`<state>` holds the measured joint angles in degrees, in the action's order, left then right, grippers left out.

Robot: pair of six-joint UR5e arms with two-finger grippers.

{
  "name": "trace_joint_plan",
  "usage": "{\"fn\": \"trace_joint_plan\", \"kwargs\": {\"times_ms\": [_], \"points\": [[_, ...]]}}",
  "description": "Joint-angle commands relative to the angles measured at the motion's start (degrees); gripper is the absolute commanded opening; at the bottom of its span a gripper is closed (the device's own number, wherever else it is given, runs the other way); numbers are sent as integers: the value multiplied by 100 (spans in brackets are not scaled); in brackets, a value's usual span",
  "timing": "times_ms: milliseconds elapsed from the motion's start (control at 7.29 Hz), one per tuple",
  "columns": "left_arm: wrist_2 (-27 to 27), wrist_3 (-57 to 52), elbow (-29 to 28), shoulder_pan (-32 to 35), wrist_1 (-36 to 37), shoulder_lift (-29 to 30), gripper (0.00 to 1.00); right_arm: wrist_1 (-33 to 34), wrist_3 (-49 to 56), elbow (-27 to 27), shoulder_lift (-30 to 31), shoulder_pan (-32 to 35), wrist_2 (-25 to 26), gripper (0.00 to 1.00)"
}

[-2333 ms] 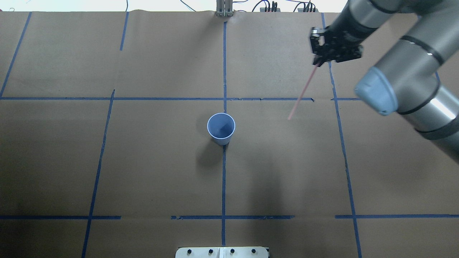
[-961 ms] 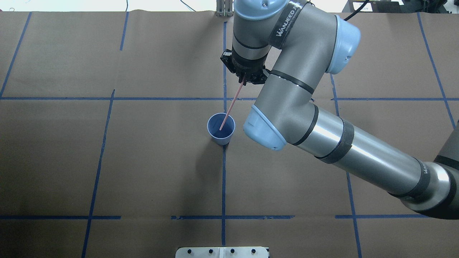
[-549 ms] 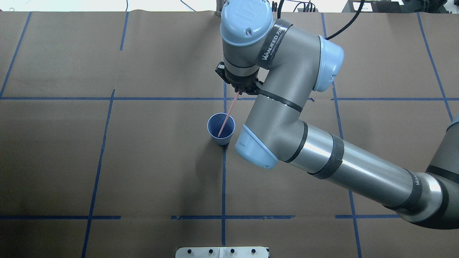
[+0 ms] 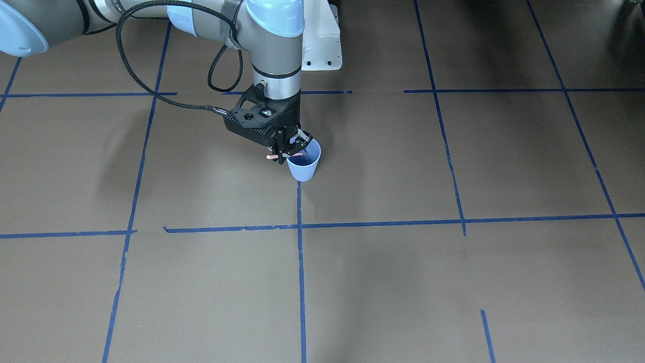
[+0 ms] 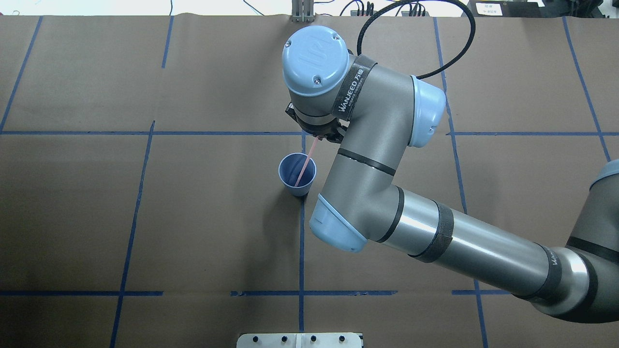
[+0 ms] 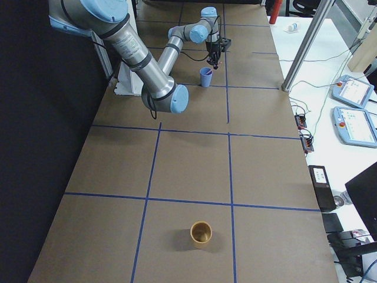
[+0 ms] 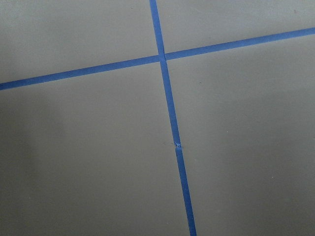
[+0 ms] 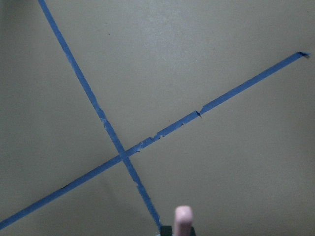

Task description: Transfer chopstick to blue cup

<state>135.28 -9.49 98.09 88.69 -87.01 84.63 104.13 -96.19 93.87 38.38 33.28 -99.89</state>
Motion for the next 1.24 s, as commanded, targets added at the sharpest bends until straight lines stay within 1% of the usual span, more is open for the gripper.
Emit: {"fn": "trace_joint_plan", "kwargs": {"times_ms": [0, 137, 412, 549, 686, 824, 1098], "points": [[7, 0, 0, 0, 0, 1, 100, -7, 4, -1, 38, -32, 57, 38], [-2, 0, 0, 0, 0, 1, 100, -129, 4, -44, 47, -41, 83, 99], [-2, 0, 0, -9, 0, 9, 100, -165, 283, -27, 30, 2, 23, 100], [-2, 9, -9, -9, 0, 9, 100, -156, 659, -10, 21, 186, -265, 100], [-2, 0, 0, -9, 0, 9, 100, -148, 1011, 17, 47, 562, -920, 100], [-2, 0, 0, -9, 0, 18, 100, -130, 1406, 121, 125, 913, -1397, 100], [-28, -9, -70, -18, 0, 1, 100, -112, 2468, 237, 563, 1529, -2057, 100]]}}
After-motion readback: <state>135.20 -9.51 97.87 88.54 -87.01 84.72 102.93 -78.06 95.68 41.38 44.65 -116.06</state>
